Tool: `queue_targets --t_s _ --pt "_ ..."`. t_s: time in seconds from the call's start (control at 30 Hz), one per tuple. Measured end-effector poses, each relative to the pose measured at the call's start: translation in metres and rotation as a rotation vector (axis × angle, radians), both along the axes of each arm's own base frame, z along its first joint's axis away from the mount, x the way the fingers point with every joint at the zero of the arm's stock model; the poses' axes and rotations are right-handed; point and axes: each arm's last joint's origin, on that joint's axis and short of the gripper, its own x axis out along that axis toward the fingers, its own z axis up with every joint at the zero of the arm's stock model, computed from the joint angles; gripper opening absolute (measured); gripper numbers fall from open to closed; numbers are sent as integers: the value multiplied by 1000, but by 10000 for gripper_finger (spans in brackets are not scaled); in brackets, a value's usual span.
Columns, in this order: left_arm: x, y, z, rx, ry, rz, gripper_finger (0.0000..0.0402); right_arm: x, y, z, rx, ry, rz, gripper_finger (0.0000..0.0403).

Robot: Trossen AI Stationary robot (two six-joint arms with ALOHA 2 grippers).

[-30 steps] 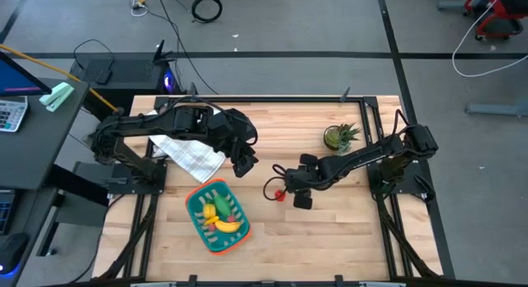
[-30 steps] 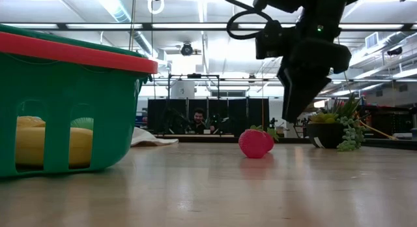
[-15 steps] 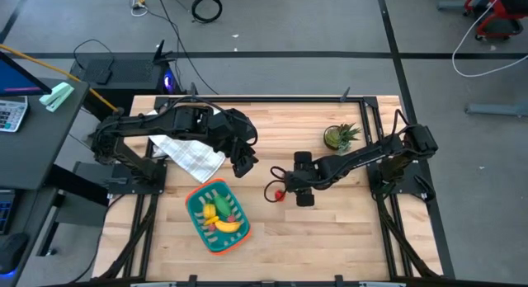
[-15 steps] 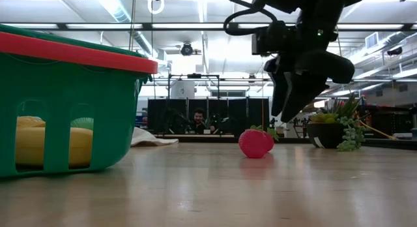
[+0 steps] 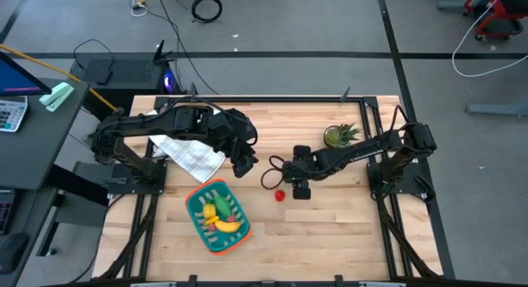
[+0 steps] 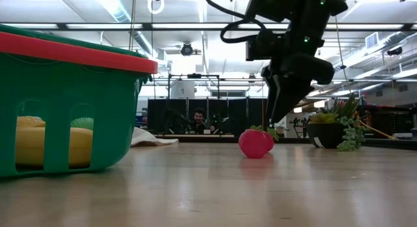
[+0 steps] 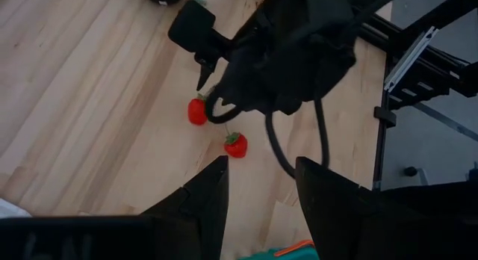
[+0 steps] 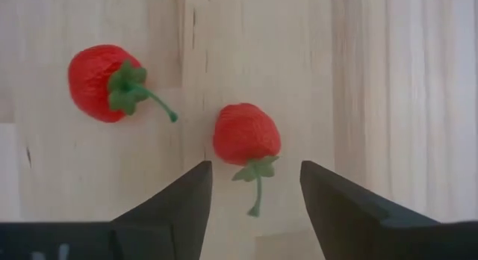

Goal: Pick and placing Produce into tupperware
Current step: Put the top red strawberry into the blue basket

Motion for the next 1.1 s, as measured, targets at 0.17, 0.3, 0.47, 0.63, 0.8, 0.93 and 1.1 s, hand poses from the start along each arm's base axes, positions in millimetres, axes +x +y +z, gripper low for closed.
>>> queue_targets --t_s 0.17,0.3,0.47,0.63,0.8,0.93,1.1 --pt "0 0 0 0 0 0 162 0 -1 0 11 1 -3 213" --pt "0 0 0 0 0 0 162 0 -1 0 11 1 -1 213" --pt "0 0 0 0 0 0 162 2 -1 0 12 -16 -2 213" --pt "0 0 0 -2 0 2 162 5 -1 -11 7 12 -6 213" --pt "0 0 0 -2 0 3 162 7 -1 -19 -4 26 -31 213" --pt "0 0 0 5 0 -5 162 7 -1 -18 -24 22 -38 213" --pt "0 0 0 12 -1 -12 162 6 -4 -19 -18 35 -52 213"
